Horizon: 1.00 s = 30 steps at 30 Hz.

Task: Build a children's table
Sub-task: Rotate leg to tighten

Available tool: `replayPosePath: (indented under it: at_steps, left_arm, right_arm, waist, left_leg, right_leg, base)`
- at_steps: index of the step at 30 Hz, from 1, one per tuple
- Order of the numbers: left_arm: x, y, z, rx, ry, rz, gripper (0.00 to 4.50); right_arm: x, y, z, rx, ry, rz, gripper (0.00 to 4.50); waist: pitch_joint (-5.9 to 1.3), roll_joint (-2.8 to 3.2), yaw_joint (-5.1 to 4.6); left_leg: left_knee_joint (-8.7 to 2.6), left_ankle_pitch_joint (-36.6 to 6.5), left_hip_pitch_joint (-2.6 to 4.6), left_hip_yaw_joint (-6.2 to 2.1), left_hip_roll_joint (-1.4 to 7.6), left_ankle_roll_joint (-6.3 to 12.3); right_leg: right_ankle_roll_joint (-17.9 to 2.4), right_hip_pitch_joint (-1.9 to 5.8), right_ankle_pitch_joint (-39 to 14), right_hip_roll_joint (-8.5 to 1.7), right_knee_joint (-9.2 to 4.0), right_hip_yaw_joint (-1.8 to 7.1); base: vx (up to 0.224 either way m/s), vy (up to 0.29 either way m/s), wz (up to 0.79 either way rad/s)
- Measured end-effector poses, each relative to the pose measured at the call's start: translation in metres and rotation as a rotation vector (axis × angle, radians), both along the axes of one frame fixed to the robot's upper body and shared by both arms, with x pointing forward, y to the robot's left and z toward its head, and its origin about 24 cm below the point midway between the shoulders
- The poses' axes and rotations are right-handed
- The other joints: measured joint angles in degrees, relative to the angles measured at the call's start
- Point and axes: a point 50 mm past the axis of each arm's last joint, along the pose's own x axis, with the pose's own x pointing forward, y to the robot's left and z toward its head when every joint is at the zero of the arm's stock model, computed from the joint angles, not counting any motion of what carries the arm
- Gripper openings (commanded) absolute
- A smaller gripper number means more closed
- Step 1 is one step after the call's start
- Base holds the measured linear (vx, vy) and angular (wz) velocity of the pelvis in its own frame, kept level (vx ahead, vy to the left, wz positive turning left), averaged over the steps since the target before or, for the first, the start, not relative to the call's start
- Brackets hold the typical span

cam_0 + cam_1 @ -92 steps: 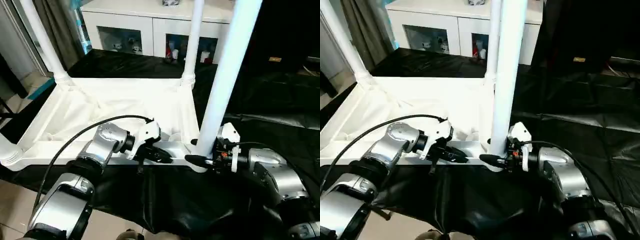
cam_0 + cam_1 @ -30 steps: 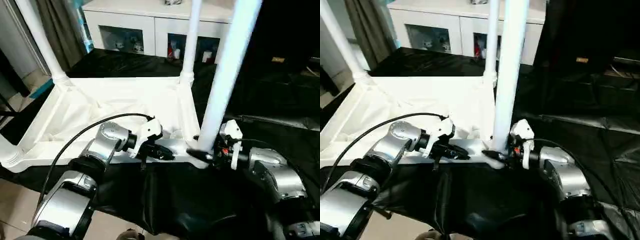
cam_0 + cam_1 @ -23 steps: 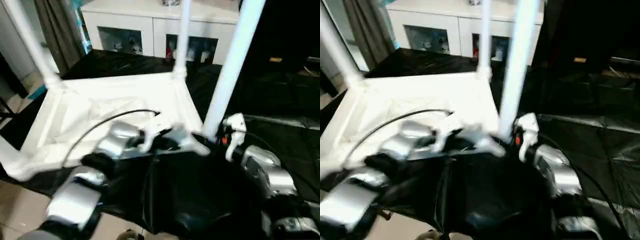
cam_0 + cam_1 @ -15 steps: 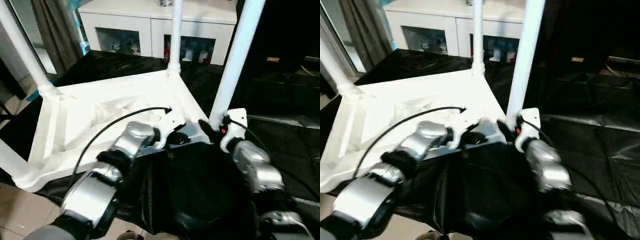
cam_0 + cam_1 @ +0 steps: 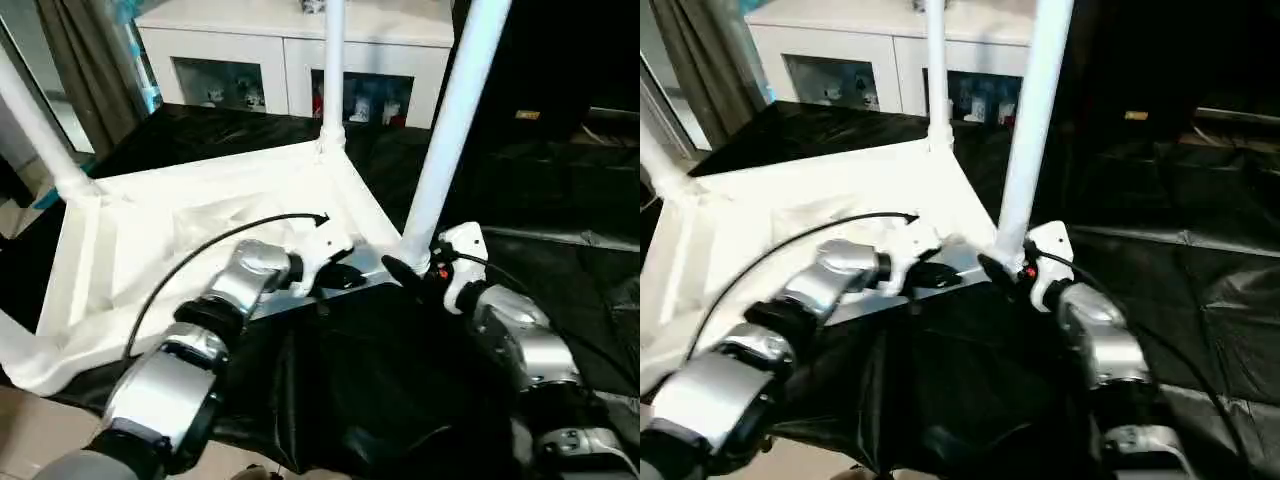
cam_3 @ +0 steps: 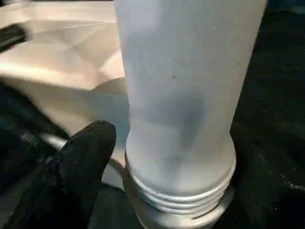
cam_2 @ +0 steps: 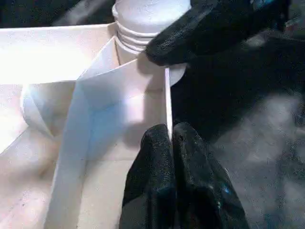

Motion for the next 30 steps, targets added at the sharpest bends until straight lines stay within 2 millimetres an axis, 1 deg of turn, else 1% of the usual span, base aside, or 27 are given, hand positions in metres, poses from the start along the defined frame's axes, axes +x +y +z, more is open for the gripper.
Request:
replayPosePath:
  at_steps: [2, 4, 5, 6, 8, 10, 11, 13, 17, 19, 20, 21, 24, 28, 30]
  left_arm:
    - [-0.004, 0.007, 0.000, -0.003, 0.017, -0.051, 0.00]
    - [-0.007, 0.009, 0.000, 0.000, 0.031, -0.094, 0.00]
    - [-0.009, 0.010, 0.000, 0.002, 0.038, -0.121, 0.00]
    - [-0.010, 0.012, 0.000, 0.005, 0.043, -0.135, 0.00]
    - [-0.013, 0.019, 0.000, 0.008, 0.063, -0.158, 0.00]
    - [-0.015, 0.022, -0.001, 0.007, 0.081, -0.169, 0.00]
    - [-0.015, 0.023, -0.001, 0.006, 0.090, -0.172, 0.00]
    - [-0.016, 0.024, 0.000, 0.005, 0.095, -0.178, 0.00]
    - [-0.017, 0.025, 0.001, 0.006, 0.107, -0.183, 0.00]
    - [-0.017, 0.025, 0.001, 0.006, 0.109, -0.186, 0.00]
    - [-0.017, 0.025, 0.001, 0.006, 0.109, -0.185, 0.00]
    - [-0.017, 0.025, 0.001, 0.006, 0.110, -0.185, 0.00]
    - [-0.017, 0.025, 0.001, 0.005, 0.111, -0.184, 0.00]
    - [-0.017, 0.021, 0.000, 0.003, 0.104, -0.177, 0.00]
    - [-0.015, 0.016, -0.002, 0.007, 0.068, -0.138, 0.00]
  right_arm:
    - [-0.004, -0.001, 0.002, 0.006, 0.014, 0.088, 3.88]
    - [-0.007, 0.001, 0.003, 0.009, 0.023, 0.146, 3.88]
    - [-0.009, 0.001, 0.003, 0.002, 0.027, 0.185, 3.88]
    - [-0.011, 0.002, 0.004, 0.002, 0.029, 0.214, 3.88]
    - [-0.015, 0.002, 0.004, -0.005, 0.040, 0.280, 3.88]
    - [-0.017, 0.002, 0.004, 0.002, 0.049, 0.309, 3.88]
    - [-0.018, 0.001, 0.004, 0.007, 0.052, 0.323, 3.73]
    - [-0.019, 0.001, 0.004, 0.013, 0.054, 0.334, 3.73]
    - [-0.019, 0.001, 0.004, 0.016, 0.056, 0.341, 3.24]
    - [-0.019, 0.001, 0.005, 0.020, 0.055, 0.340, 3.24]
    - [-0.019, 0.001, 0.005, 0.021, 0.056, 0.340, 2.96]
    - [-0.019, 0.001, 0.005, 0.022, 0.057, 0.340, 2.90]
    - [-0.020, 0.001, 0.004, 0.025, 0.062, 0.336, 2.76]
    - [-0.021, 0.000, 0.003, 0.027, 0.061, 0.317, 2.72]
    - [-0.018, 0.002, -0.002, 0.034, 0.055, 0.244, 2.72]
  waist:
    - [0.00, -0.01, 0.32]
    - [0.00, -0.01, 0.62]
    - [0.01, -0.02, 1.05]
    - [0.01, -0.02, 1.27]
    - [0.02, -0.04, 1.44]
    - [0.03, -0.04, 1.46]
    - [0.03, -0.05, 1.44]
    - [0.03, -0.06, 1.44]
    - [0.03, -0.06, 1.52]
    - [0.03, -0.06, 1.53]
    - [0.03, -0.05, 1.55]
    - [0.03, -0.05, 1.60]
    - [0.03, -0.05, 1.68]
    - [0.03, -0.05, 1.92]
    - [0.00, -0.03, 2.01]
  left_leg:
    - [0.02, 0.05, -0.10, 0.01, 0.02, 0.10]
    - [0.06, 0.05, -0.10, 0.02, 0.02, 0.09]
    - [0.08, 0.02, -0.11, 0.02, 0.02, 0.03]
    - [0.12, -0.06, -0.11, 0.02, 0.03, -0.12]
    - [0.17, -0.06, -0.12, 0.04, 0.02, -0.12]
    - [0.22, -0.06, -0.12, 0.05, 0.02, -0.12]
    - [0.23, -0.06, -0.12, 0.05, 0.01, -0.12]
    - [0.23, -0.06, -0.11, 0.05, 0.02, -0.12]
    - [0.23, -0.06, -0.14, 0.05, 0.02, -0.12]
    - [0.23, -0.06, -0.15, 0.05, 0.02, -0.12]
    - [0.23, -0.06, -0.16, 0.05, 0.02, -0.12]
    - [0.23, -0.06, -0.16, 0.05, 0.02, -0.12]
    - [0.23, -0.06, -0.15, 0.04, 0.02, -0.12]
    - [0.23, -0.06, -0.15, 0.04, 0.02, -0.12]
    - [0.27, -0.05, -0.11, 0.04, 0.02, -0.12]
  right_leg:
    - [-0.01, -0.10, -0.01, 0.01, 0.03, -0.01]
    - [-0.01, -0.10, -0.01, 0.00, 0.06, 0.00]
    - [-0.02, -0.07, 0.00, 0.00, 0.06, 0.00]
    - [-0.02, -0.05, 0.00, 0.00, 0.07, 0.00]
    - [-0.05, -0.03, 0.02, -0.03, 0.07, 0.03]
    - [-0.07, -0.02, 0.03, -0.03, 0.07, 0.06]
    - [-0.08, -0.02, 0.04, -0.03, 0.09, 0.08]
    - [-0.08, -0.03, 0.04, -0.03, 0.10, 0.08]
    - [-0.07, -0.05, 0.04, -0.03, 0.10, 0.07]
    - [-0.07, -0.06, 0.04, -0.03, 0.10, 0.07]
    - [-0.07, -0.07, 0.04, -0.03, 0.10, 0.06]
    - [-0.07, -0.06, 0.04, -0.03, 0.10, 0.06]
    - [-0.07, -0.06, 0.04, -0.03, 0.10, 0.06]
    - [-0.07, -0.05, 0.04, -0.03, 0.10, 0.06]
    - [-0.07, -0.02, 0.04, -0.03, 0.14, 0.07]
  base:
    - [0.000, 0.000, 0.00]
    - [0.000, 0.000, 0.00]
    - [0.000, 0.000, 0.00]
    - [0.000, 0.000, 0.00]
    - [0.000, 0.000, 0.00]
    - [0.000, 0.000, 0.00]
    - [0.000, 0.000, 0.00]
    - [0.000, 0.000, 0.00]
    - [0.000, 0.000, 0.00]
    - [0.000, 0.000, 0.00]
    - [0.000, 0.000, 0.00]
    - [0.000, 0.000, 0.00]
    - [0.000, 0.000, 0.00]
    - [0.000, 0.000, 0.00]
    - [0.000, 0.000, 0.00]
